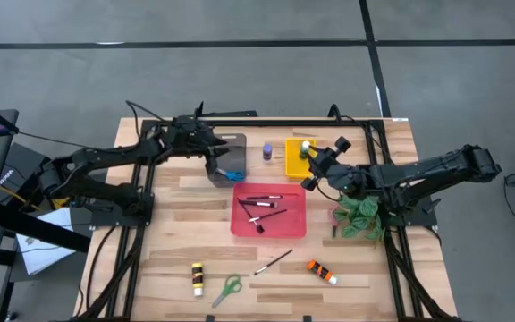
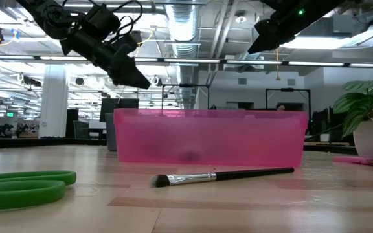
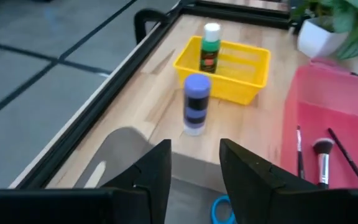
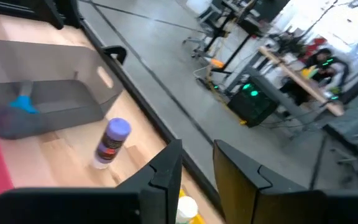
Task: Pick & Place Paint Supplies
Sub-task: Put the yellow paint bottle into the yellow bin
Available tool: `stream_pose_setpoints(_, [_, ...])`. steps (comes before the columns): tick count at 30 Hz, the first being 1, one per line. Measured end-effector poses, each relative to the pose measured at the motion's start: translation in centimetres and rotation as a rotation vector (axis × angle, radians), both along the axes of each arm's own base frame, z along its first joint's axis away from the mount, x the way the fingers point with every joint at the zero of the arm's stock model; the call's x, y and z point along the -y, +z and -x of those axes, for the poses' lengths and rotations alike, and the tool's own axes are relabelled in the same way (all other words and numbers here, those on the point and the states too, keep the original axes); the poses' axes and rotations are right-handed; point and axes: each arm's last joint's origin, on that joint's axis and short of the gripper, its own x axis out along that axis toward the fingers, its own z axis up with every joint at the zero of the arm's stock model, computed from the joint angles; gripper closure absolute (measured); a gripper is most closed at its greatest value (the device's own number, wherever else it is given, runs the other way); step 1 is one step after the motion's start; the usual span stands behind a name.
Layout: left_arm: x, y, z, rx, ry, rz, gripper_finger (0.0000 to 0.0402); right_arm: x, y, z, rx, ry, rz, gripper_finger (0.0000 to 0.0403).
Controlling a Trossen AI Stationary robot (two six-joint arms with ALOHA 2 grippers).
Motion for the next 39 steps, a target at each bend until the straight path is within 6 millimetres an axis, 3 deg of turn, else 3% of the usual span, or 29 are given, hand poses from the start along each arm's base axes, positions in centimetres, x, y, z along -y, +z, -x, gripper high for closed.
stream_pose_setpoints(17, [4.5, 1.6, -2.3, 0.099, -0.246, -0.179, 0.0271, 2.1, -1.2, 0.2, -0.049, 0.071, -0.196, 0.0317])
stream_pose_setpoints(28, [7.0, 4.5, -0.1, 0.165, -0.270, -0.220, 0.0271, 3.2, -1.8, 0.8, -0.063, -0.013, -0.245, 0.0317])
stream_pose_setpoints(39, [7.9, 4.7, 1.1, 0.085, -0.161, -0.251, 0.0271, 4.4, -1.6, 2.6, -0.036, -0.138, -0.317, 0.0317])
